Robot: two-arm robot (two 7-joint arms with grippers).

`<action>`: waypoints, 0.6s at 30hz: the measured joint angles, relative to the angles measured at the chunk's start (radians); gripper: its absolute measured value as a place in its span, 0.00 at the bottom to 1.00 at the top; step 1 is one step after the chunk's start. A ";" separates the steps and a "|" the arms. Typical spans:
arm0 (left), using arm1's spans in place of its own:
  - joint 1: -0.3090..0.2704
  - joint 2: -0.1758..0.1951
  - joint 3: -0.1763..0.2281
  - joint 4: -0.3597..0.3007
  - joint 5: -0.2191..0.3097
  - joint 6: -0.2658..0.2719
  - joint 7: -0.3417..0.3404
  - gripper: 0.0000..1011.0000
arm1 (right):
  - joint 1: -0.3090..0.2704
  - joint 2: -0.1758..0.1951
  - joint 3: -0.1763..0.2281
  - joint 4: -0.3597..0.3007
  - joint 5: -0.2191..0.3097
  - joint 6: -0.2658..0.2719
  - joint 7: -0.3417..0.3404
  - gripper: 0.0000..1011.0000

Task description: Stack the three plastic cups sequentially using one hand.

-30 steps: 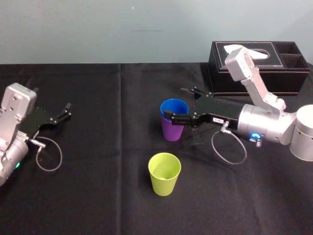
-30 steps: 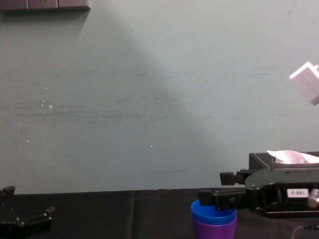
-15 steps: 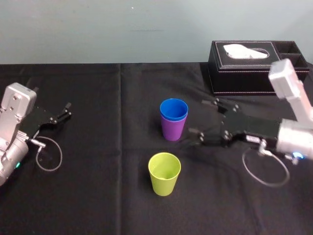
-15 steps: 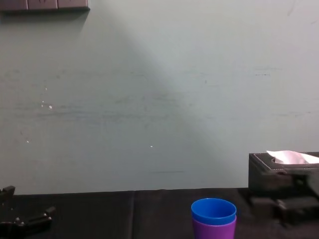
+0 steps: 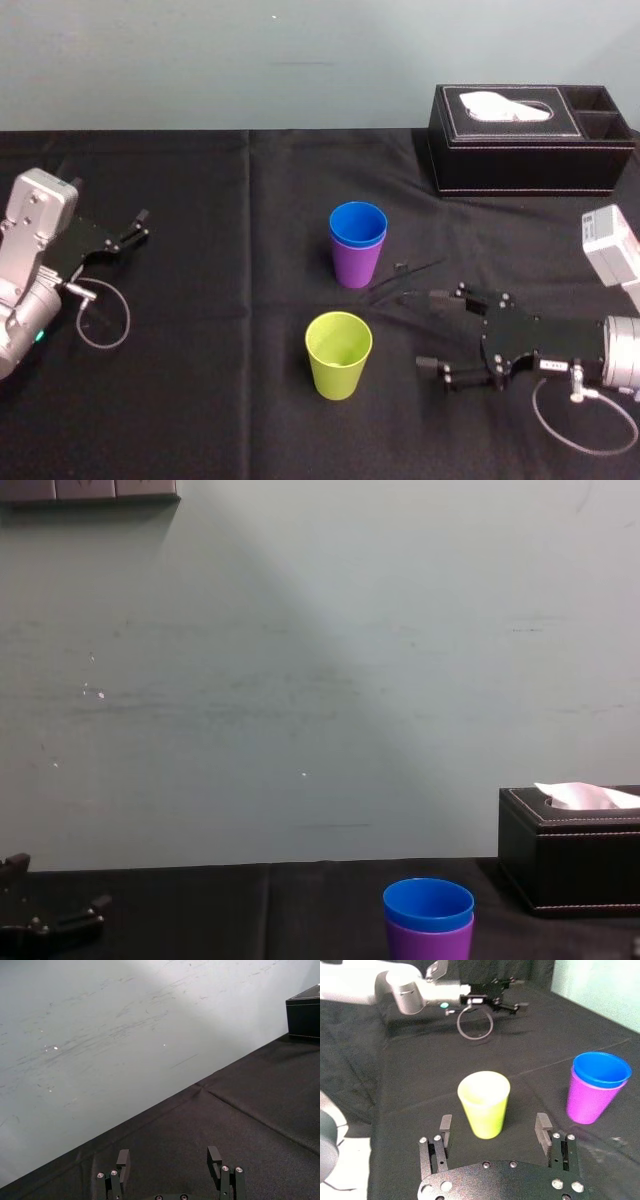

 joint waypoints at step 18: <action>0.000 0.000 0.000 0.000 0.000 0.000 0.000 1.00 | 0.058 -0.065 -0.107 0.053 -0.066 0.023 0.035 0.99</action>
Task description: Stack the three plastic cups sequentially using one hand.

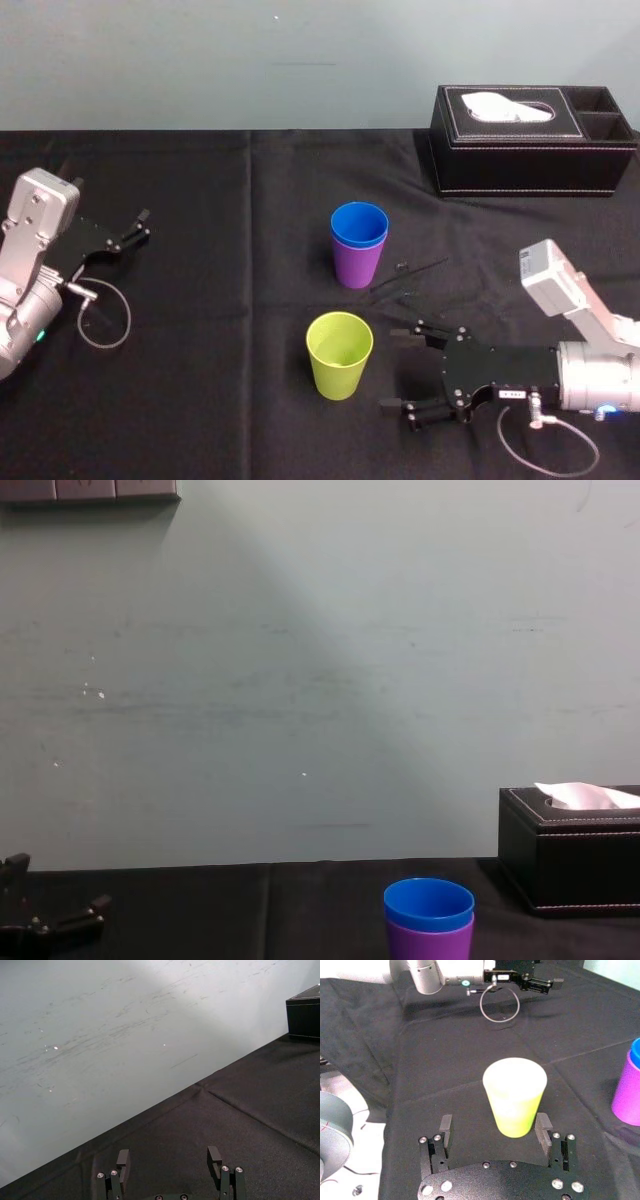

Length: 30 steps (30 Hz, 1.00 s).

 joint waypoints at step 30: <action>0.000 0.000 0.000 0.000 0.000 0.000 0.000 1.00 | 0.105 -0.104 -0.088 0.106 -0.041 0.022 -0.003 0.99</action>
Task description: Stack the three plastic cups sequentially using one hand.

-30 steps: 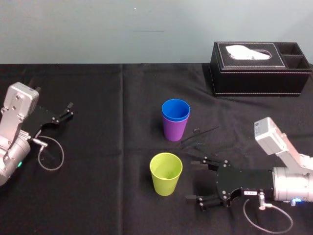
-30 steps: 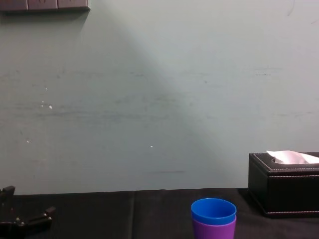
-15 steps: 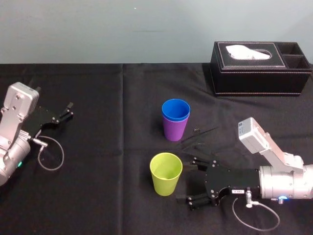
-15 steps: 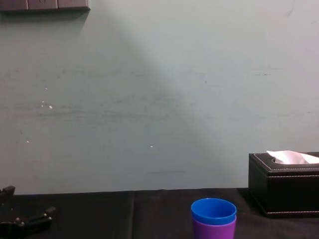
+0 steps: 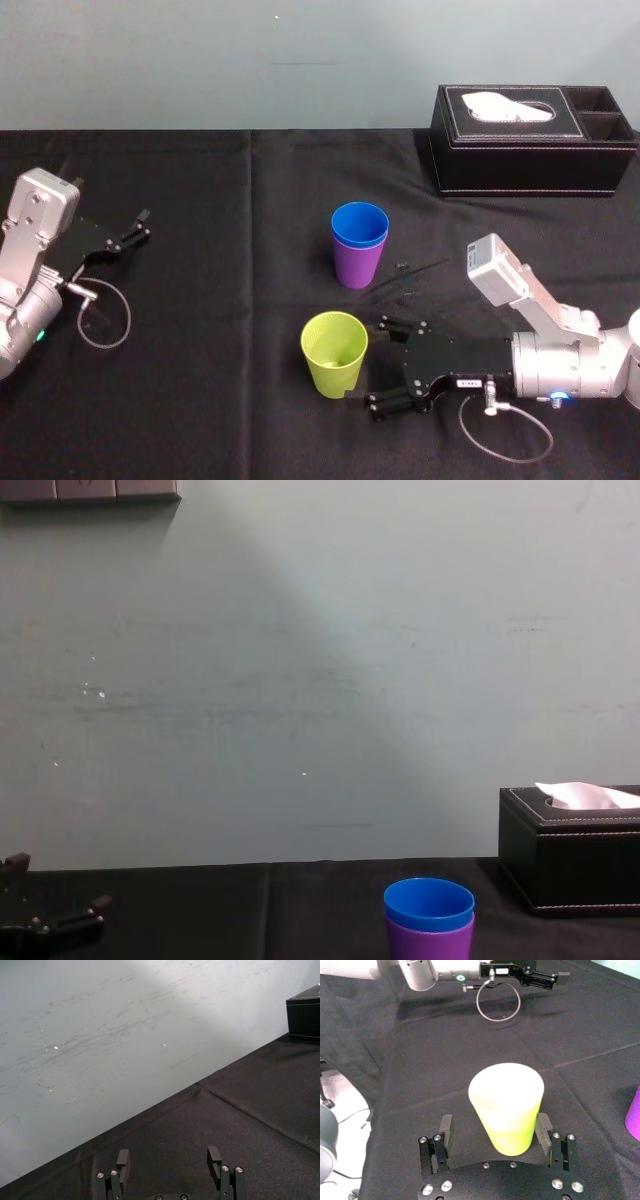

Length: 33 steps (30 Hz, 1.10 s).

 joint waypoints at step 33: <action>0.000 0.000 0.000 0.000 0.000 0.000 0.000 1.00 | 0.037 -0.057 -0.021 0.044 -0.019 -0.010 -0.021 0.99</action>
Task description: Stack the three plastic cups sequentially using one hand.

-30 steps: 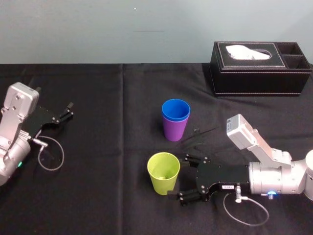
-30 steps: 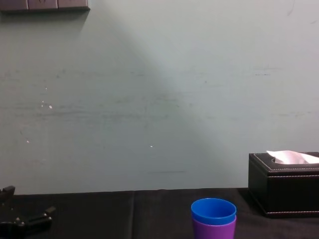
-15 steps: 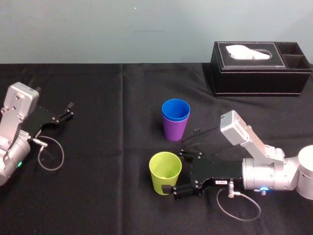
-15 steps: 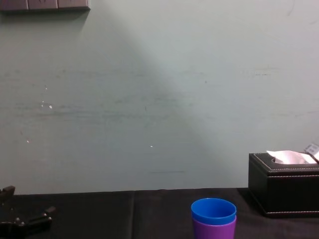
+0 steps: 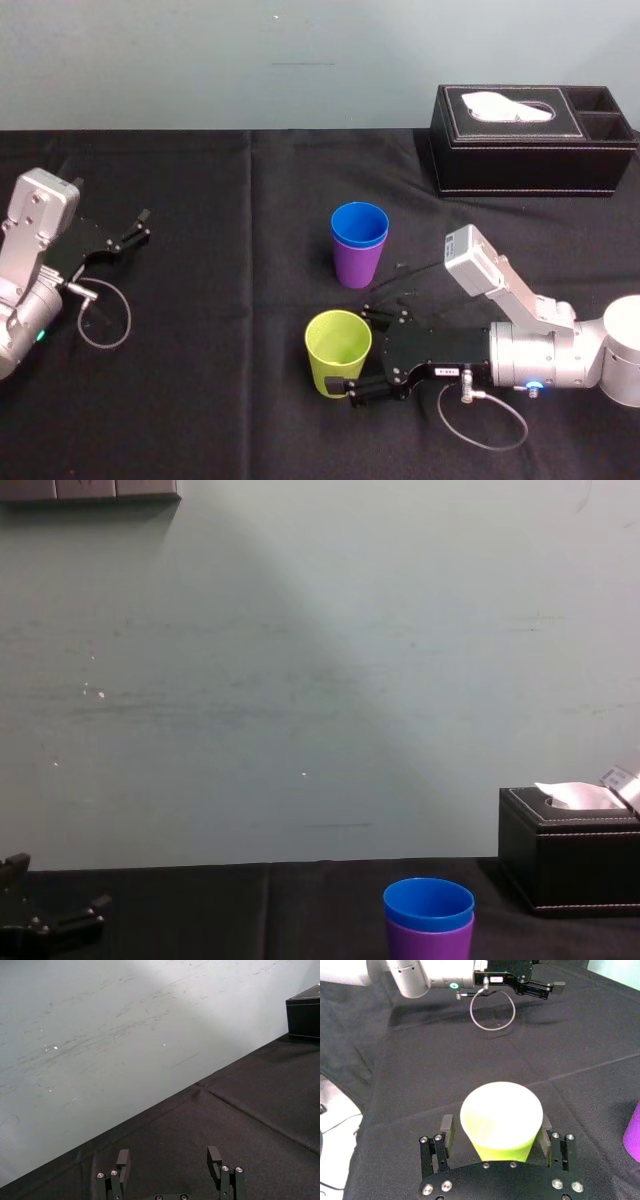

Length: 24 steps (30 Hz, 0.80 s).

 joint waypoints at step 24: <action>0.000 0.000 0.000 0.000 0.000 0.000 0.000 1.00 | -0.001 0.003 0.002 -0.002 0.002 0.000 0.000 0.73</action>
